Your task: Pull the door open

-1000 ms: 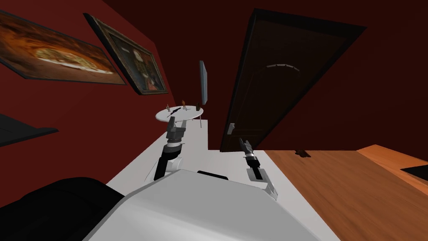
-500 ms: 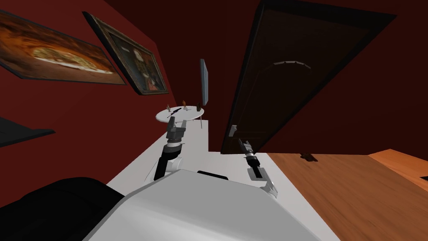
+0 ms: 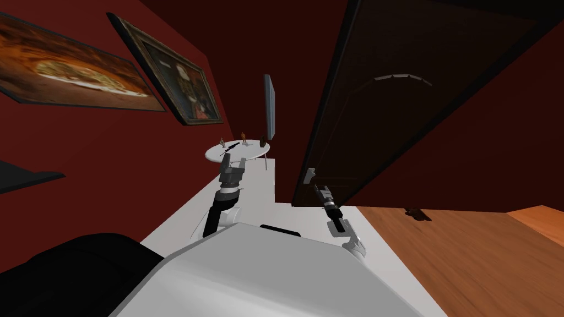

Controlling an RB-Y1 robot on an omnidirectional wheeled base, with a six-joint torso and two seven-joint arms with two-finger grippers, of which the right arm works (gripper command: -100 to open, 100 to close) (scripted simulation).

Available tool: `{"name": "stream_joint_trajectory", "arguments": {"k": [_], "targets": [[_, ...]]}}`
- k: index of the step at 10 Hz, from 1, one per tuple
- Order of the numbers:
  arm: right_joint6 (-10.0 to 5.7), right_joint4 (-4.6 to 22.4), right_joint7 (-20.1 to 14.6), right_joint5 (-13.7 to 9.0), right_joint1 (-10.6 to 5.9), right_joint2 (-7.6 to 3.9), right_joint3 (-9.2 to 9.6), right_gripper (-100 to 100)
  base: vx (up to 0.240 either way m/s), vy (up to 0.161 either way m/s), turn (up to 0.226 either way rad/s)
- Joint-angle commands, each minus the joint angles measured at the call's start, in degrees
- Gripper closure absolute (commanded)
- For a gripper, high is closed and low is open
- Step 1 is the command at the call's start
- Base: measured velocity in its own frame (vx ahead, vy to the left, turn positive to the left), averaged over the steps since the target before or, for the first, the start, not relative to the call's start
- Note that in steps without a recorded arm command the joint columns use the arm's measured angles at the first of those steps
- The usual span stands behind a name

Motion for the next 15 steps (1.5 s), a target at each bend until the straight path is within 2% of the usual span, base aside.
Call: {"name": "stream_joint_trajectory", "arguments": {"k": [1,3,4,11,12,15], "targets": [[-0.17,1.82,1.53,0.93,-0.93,-0.16,-0.3,-100,0.118,0.013,0.031],[-0.2,3.81,3.28,2.22,-1.88,-0.57,-0.61,-100,0.088,0.008,0.031],[-0.16,3.12,2.64,1.82,-1.55,-0.45,-0.5,-100,0.038,0.001,0.007],[-0.31,4.57,3.74,0.33,-1.7,-1.15,-1.68,-100,0.185,0.021,0.05],[-0.31,4.57,3.74,0.33,-1.7,-1.15,-1.68,100,-0.008,-0.001,-0.013],[-0.31,4.57,3.74,0.33,-1.7,-1.15,-1.68,100,-0.025,-0.008,0.002]]}}
